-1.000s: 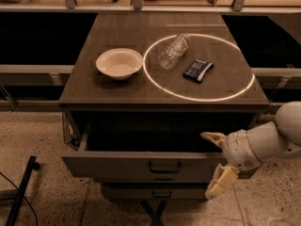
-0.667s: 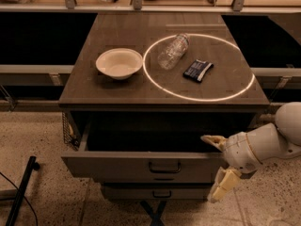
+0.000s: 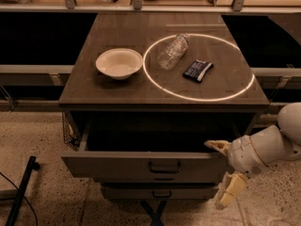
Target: Open top drawer
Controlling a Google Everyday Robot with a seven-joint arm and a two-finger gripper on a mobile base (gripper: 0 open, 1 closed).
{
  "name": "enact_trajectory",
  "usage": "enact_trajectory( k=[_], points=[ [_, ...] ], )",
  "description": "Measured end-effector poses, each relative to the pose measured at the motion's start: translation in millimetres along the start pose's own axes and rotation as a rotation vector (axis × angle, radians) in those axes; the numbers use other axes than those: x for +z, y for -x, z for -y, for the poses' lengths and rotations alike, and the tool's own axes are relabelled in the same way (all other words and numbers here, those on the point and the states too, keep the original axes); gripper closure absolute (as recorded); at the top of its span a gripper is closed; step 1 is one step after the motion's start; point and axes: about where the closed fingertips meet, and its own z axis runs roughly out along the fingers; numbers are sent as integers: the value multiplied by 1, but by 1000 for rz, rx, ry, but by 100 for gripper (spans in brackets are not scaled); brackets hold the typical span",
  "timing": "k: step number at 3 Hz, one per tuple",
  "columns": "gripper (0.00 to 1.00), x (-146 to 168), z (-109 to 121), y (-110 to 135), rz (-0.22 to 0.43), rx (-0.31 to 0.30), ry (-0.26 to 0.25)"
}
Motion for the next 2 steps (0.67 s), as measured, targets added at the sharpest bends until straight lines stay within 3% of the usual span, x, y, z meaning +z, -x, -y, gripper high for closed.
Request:
enact_trajectory(
  k=[2],
  points=[
    [0, -7, -10, -13, -4, 16, 55]
  ],
)
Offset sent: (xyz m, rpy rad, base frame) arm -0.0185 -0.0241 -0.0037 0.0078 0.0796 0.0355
